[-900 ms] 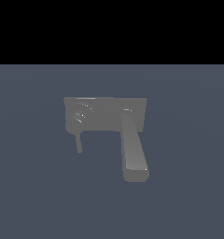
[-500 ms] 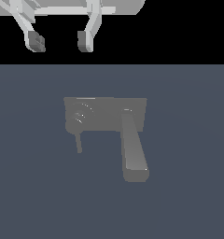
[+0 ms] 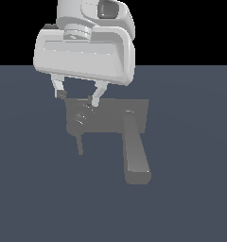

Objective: Turn on the faucet by rotating a designated handle.

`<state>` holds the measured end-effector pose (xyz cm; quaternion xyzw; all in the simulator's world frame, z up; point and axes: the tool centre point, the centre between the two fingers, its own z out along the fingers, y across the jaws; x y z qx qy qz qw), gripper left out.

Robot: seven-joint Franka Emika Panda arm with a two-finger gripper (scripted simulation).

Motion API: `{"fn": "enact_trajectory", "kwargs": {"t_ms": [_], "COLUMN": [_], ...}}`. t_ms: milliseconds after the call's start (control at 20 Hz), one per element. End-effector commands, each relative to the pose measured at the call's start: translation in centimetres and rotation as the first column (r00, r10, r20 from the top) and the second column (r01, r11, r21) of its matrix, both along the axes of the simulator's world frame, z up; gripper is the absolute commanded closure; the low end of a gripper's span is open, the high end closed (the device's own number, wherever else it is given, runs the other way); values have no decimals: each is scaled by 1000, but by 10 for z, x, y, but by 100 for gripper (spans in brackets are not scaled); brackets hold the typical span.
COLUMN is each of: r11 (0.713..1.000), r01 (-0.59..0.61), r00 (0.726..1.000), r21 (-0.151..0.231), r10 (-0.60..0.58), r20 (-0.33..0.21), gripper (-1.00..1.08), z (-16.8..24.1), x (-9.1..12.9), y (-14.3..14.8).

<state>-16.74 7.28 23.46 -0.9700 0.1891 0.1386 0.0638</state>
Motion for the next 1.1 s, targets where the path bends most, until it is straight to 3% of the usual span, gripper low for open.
{"fn": "enact_trajectory", "kwargs": {"t_ms": [0,50,100,150,200,250,300,350,400,450,500,550,600,650,700,750,800,850,900,1000,1050], "r11": [993,986,974,971,990,999,999,995,999,996,1000,995,1000,999,997,998,992,988,993,974,972], "r01": [121,164,222,234,137,39,47,84,17,92,-2,-97,-7,49,82,53,126,151,117,215,213], "r00": [992,982,975,972,990,999,999,996,998,995,998,992,992,987,995,997,985,978,990,975,975], "r21": [9,6,36,44,30,16,-20,51,32,-14,8,28,19,14,-6,33,11,4,-31,-74,-98], "r10": [-121,-163,-221,-234,-137,-39,-47,-86,-18,-92,2,94,4,-51,-82,-55,-126,-151,-114,-211,-206], "r20": [-40,-91,-18,-2,7,13,5,35,57,41,63,88,126,151,65,58,121,143,89,65,78], "gripper": [-66,-66,16,16,-43,-43,-53,-35,-35,-66,-23,-23,15,15,-44,-66,21,21,-76,-70,-70], "z": [-34,-56,-36,-30,-48,-48,-65,-60,-77,-93,-108,-95,-103,-93,-122,-132,-118,-109,-136,-156,-159], "x": [-32,-21,36,32,44,28,28,46,53,54,77,60,102,103,69,57,105,103,70,48,45], "y": [-10,-30,-4,-10,-37,6,-8,52,14,1,23,60,-6,-31,0,20,6,-4,-6,-34,-37]}}
